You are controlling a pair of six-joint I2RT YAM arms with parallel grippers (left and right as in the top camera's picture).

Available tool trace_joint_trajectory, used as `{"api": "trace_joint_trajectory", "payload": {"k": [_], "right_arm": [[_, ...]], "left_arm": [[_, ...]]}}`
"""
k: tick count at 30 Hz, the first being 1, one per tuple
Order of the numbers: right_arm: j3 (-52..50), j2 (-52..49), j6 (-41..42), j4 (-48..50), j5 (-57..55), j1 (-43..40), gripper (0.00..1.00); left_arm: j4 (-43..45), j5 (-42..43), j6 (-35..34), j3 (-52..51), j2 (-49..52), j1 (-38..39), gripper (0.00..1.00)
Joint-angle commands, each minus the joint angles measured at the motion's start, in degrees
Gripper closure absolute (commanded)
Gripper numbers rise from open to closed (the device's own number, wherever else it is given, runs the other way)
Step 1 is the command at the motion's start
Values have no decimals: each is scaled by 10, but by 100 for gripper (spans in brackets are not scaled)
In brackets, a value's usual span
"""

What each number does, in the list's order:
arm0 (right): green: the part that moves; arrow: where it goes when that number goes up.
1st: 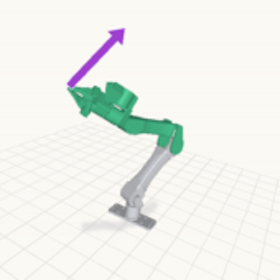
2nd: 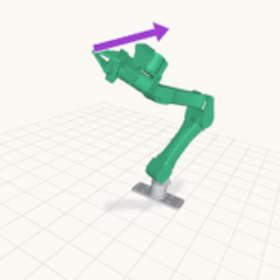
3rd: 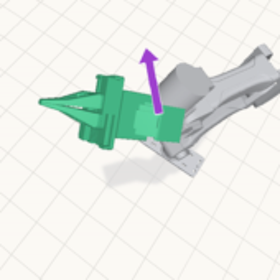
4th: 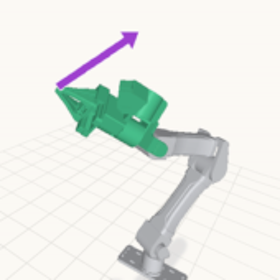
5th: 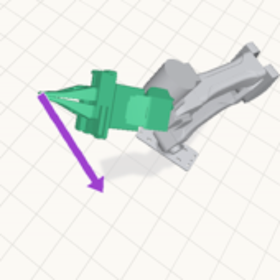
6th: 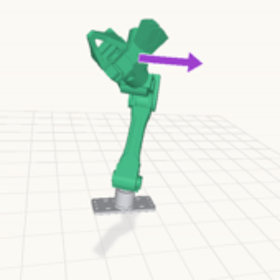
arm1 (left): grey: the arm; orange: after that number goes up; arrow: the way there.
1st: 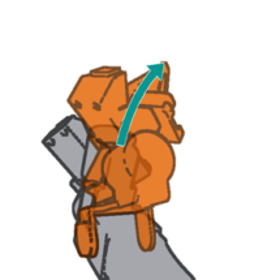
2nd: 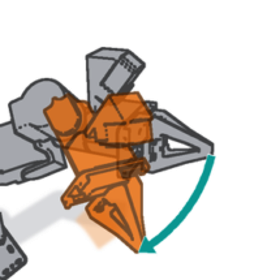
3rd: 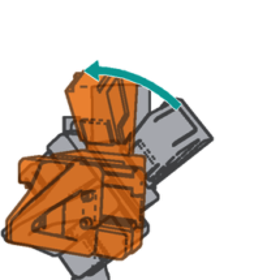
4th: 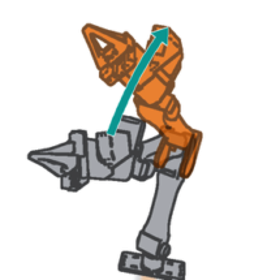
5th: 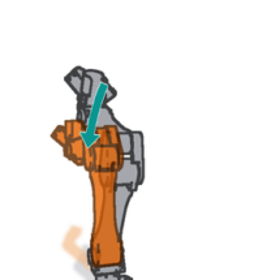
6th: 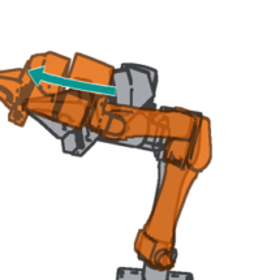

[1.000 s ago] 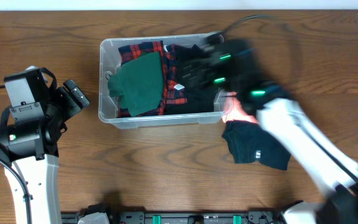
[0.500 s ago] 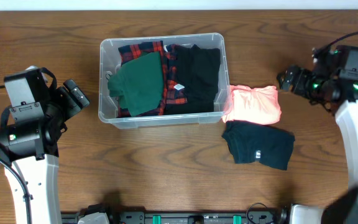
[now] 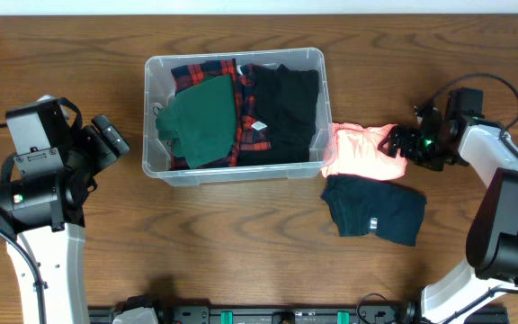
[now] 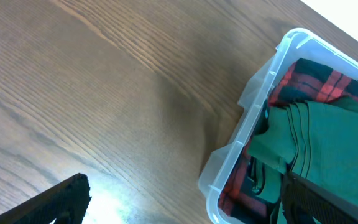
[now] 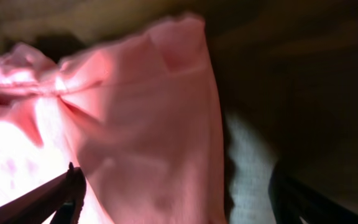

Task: Pack container
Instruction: 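Move the right gripper to the salmon-pink shirt and grasp it, then carry the pink shirt with the right gripper and place it in the bin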

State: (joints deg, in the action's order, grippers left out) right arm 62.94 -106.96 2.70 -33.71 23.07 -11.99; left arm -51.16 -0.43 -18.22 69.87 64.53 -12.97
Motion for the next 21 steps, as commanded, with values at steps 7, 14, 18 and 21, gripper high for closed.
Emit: {"api": "trace_joint_trajectory", "payload": {"k": [7,14,18,21], "right_arm": [[-4,-28,-15,-7,95,-3,68],[-4,19,-15,-22,157,-5,98],[1,115,-7,6,298,-5,99],[4,202,70,78,352,-5,99]], "left_arm": [[-1,-7,-5,1,2,-2,2],[-1,-7,-5,1,2,-2,2],[-1,-7,-5,1,2,-2,2],[-1,-7,-5,1,2,-2,2]]}}
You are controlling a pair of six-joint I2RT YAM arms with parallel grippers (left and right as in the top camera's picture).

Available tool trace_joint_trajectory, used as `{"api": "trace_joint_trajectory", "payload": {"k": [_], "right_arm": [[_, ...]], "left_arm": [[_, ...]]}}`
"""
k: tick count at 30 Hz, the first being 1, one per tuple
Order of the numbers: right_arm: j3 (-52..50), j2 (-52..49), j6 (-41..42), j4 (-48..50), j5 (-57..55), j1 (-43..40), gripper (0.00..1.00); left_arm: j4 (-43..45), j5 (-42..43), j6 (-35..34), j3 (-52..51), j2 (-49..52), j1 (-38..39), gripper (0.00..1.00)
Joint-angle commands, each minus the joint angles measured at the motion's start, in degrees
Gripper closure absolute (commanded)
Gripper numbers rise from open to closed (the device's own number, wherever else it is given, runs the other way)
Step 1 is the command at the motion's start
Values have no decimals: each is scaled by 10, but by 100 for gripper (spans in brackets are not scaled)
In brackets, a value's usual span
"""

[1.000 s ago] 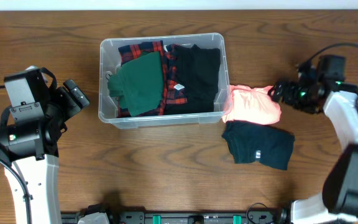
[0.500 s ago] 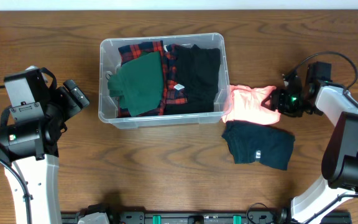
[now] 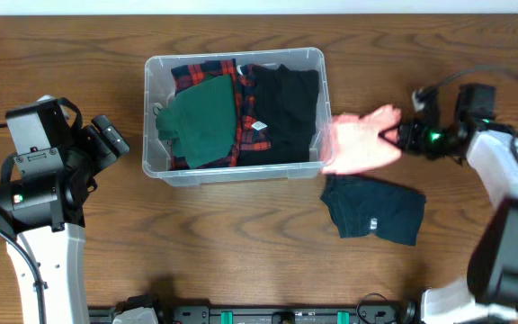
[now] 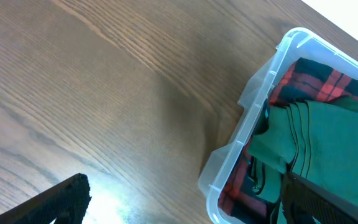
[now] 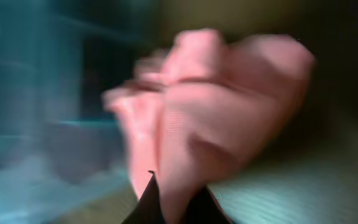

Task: Pack container
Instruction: 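Carry the pink shirt with the right gripper and place it in the bin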

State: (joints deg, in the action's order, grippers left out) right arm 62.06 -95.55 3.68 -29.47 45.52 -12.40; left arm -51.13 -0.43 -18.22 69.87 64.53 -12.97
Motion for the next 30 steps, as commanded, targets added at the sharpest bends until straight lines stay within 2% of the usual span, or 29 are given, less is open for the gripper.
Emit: {"api": "trace_joint_trajectory", "payload": {"k": [1,6,11,21,25,30], "right_arm": [[13,113,88,63,133,0,99],[13,212,201,201,143,24,99],[12,226,252,294,141,91,99],[12,116,250,301,-25,278,99],[12,49,250,302,-62,309,99],[12,-15,250,270,-128,308,99]], "left_arm": [[-1,-7,-5,1,2,-2,2],[-1,-7,-5,1,2,-2,2],[-1,-7,-5,1,2,-2,2],[-1,-7,-5,1,2,-2,2],[-1,-7,-5,1,2,-2,2],[-1,-7,-5,1,2,-2,2]]}}
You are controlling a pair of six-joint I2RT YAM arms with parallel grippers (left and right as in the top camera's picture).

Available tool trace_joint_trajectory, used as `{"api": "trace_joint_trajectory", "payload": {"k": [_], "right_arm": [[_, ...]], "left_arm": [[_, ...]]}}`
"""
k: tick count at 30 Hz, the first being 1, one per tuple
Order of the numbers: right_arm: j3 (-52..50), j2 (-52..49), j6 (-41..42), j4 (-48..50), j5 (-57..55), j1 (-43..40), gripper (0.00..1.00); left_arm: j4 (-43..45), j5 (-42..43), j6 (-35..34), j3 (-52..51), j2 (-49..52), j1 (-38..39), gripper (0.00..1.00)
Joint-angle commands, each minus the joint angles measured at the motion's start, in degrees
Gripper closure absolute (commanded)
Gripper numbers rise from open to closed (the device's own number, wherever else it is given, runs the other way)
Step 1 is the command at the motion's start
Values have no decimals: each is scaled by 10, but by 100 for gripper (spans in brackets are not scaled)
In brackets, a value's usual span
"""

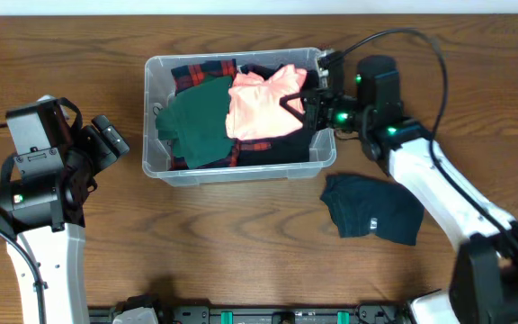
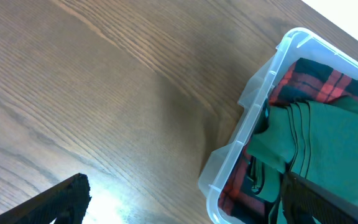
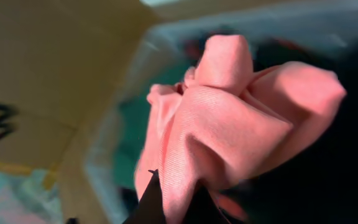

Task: Pack container
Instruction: 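Carry the pink shirt with the right gripper and place it in the bin, then move the right gripper to the dark navy garment and grasp it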

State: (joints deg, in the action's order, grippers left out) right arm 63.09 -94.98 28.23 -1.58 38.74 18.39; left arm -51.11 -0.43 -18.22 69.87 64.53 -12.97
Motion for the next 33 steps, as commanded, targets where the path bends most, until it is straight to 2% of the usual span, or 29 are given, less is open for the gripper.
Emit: {"api": "trace_joint_trajectory", "payload": {"k": [1,7,11,13,15,23,28,33], "right_arm": [[2,-27,5,-21,-70,-1,99],[2,-32,-17,-68,-106,6,99],[2,-30,-31,-106,-140,12,84],[2,-25,-31,-116,-160,9,73],[2,-8,-37,-118,-160,2,65],[2,142,-62,-129,-165,-33,38],[2,238,-91,-197,-176,-113,22],[1,246,-165,-317,-180,-235,8]], "left_arm": [[-1,-7,-5,1,2,-2,2],[-1,-7,-5,1,2,-2,2],[-1,-7,-5,1,2,-2,2],[-1,-7,-5,1,2,-2,2],[-1,-7,-5,1,2,-2,2],[-1,-7,-5,1,2,-2,2],[-1,-7,-5,1,2,-2,2],[-1,-7,-5,1,2,-2,2]]}}
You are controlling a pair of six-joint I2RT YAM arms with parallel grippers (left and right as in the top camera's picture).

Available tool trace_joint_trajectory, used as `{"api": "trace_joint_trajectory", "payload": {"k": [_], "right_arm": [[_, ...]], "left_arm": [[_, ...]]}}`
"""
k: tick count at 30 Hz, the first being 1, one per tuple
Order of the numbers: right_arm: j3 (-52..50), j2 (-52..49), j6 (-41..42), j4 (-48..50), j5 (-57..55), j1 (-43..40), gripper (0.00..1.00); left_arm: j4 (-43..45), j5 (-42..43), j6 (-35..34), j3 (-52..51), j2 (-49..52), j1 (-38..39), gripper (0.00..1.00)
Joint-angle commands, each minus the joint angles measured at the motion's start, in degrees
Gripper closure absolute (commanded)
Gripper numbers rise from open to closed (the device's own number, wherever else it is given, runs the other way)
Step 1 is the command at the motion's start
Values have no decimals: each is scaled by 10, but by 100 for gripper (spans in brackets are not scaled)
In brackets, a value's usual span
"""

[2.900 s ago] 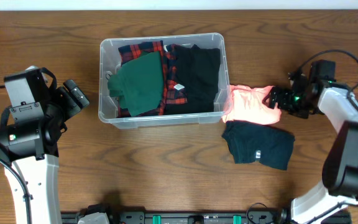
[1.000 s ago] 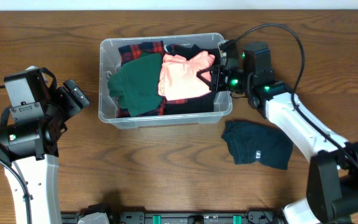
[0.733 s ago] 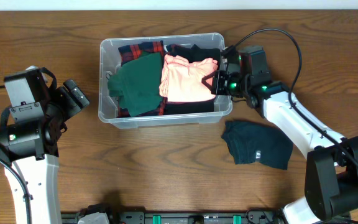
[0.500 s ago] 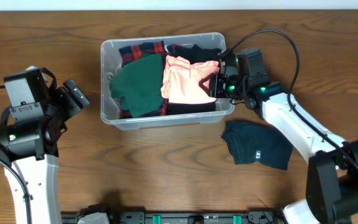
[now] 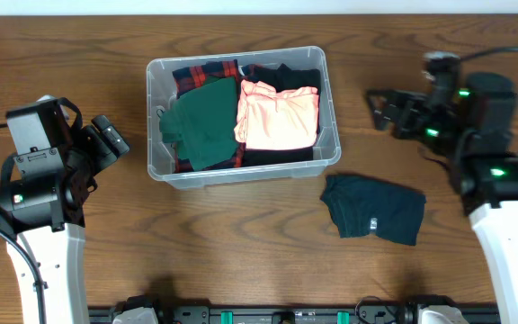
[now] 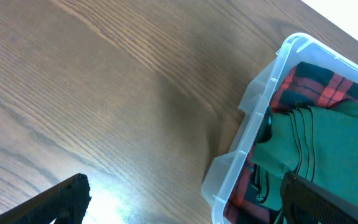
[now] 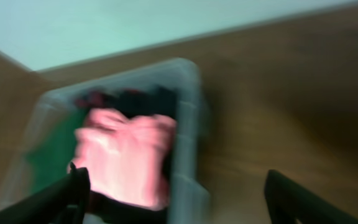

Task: Pack container
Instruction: 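Move the right gripper to the dark navy garment and grasp it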

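A clear plastic container (image 5: 241, 176) holds a green garment (image 5: 203, 121), red plaid cloth (image 5: 207, 72), black cloth (image 5: 288, 75) and a pink garment (image 5: 279, 117) lying flat in its right half. A dark blue garment (image 5: 373, 209) lies on the table to the container's lower right. My right gripper (image 5: 379, 110) is open and empty, to the right of the container; its blurred wrist view shows the pink garment (image 7: 126, 155) and the container wall (image 7: 188, 124). My left gripper (image 5: 111, 139) is open, left of the container rim (image 6: 253, 124).
Brown wooden table (image 5: 241, 252) all around. A cable loops behind the right arm (image 5: 502, 180). The left arm's base (image 5: 39, 153) stands at the table's left side.
The right gripper was shut on the pink garment over the container. It is now open and right of the container, and the garment lies inside. The container has shifted slightly right. The left arm is unchanged.
The right gripper was first open at the pink garment on the table, right of the container. Then it held the garment raised, then over the container. Now the garment rests in the container and the gripper is away and open. The left arm stayed still.
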State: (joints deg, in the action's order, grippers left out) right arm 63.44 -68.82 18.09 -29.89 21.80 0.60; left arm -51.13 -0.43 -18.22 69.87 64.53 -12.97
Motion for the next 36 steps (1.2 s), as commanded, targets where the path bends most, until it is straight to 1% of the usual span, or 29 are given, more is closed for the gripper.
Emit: {"api": "trace_joint_trajectory", "payload": {"k": [1,3,7,11,15,19,27,30,32,33,36], "right_arm": [[-3,-23,-80,-55,-11,-79,5],[-4,-44,-109,-97,-11,-124,1],[-4,-108,-115,-181,-24,-188,1],[-4,-178,-115,-250,-35,-225,1],[-8,-233,-120,-287,-36,-232,1],[-42,-263,-119,-277,-33,-222,2],[-155,-267,-111,-155,39,-208,4],[-192,-267,-111,-103,86,-207,9],[-214,-267,-111,-69,101,-204,16],[-222,-267,-111,-56,107,-202,21],[-228,-267,-111,-37,113,-194,42]], "left_arm": [[-1,-7,-5,1,2,-2,2],[-1,-7,-5,1,2,-2,2],[-1,-7,-5,1,2,-2,2],[-1,-7,-5,1,2,-2,2],[-1,-7,-5,1,2,-2,2],[-1,-7,-5,1,2,-2,2],[-1,-7,-5,1,2,-2,2],[-1,-7,-5,1,2,-2,2],[-1,-7,-5,1,2,-2,2],[-1,-7,-5,1,2,-2,2],[-1,-7,-5,1,2,-2,2]]}}
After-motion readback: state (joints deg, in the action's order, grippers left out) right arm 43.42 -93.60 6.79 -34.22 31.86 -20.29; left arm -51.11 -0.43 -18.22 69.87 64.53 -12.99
